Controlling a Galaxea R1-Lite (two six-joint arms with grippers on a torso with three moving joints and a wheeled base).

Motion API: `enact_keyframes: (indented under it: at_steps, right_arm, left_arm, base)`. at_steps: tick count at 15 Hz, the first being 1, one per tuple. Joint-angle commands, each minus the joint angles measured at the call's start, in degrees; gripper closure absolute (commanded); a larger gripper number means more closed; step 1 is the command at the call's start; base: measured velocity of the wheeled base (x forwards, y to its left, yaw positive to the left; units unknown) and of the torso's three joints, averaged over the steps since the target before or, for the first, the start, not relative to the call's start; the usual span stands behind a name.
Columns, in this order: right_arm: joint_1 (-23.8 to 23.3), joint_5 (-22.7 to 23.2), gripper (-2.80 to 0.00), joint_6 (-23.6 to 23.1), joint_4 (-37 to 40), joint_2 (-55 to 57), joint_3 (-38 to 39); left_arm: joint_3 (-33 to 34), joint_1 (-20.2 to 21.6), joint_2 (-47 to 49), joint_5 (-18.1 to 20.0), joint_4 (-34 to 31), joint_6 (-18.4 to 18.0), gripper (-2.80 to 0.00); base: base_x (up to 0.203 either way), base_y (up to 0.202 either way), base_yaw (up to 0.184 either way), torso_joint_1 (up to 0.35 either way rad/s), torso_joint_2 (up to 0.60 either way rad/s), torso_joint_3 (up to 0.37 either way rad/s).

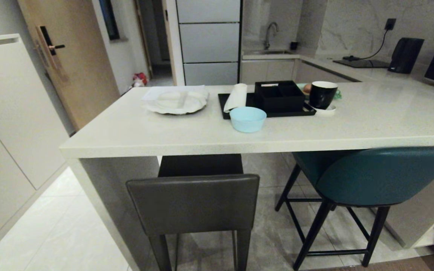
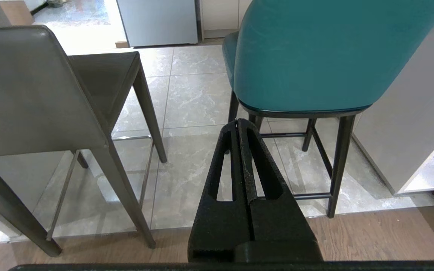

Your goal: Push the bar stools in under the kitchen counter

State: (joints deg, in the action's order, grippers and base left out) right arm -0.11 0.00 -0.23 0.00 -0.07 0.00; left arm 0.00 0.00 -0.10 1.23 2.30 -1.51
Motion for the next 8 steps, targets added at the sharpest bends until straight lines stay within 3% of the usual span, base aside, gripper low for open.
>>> enact_keyframes:
  at_steps: [1, 4, 8]
  right_arm:
    - [0.02, -0.03, 0.0, -0.04, -0.03, 0.07, 0.0]
    - [-0.06, 0.0, 0.0, -0.04, 0.0, 0.07, 0.0]
    - [-0.07, -0.09, 0.0, -0.04, 0.0, 0.07, 0.0]
  left_arm:
    - [1.12, 0.0, 0.1, 0.0, 0.07, -0.07, 0.0]
    - [1.14, 0.0, 0.1, 0.0, 0.07, -0.07, 0.0]
    - [1.14, 0.0, 0.1, 0.0, 0.07, -0.07, 0.0]
  base:
    - [0.0, 0.0, 0.0, 0.017, -0.03, -0.014]
    - [0.001, -0.026, -0.002, 0.0, 0.0, 0.002]
    - [0.0, -0.183, -0.002, 0.004, 0.0, 0.001]
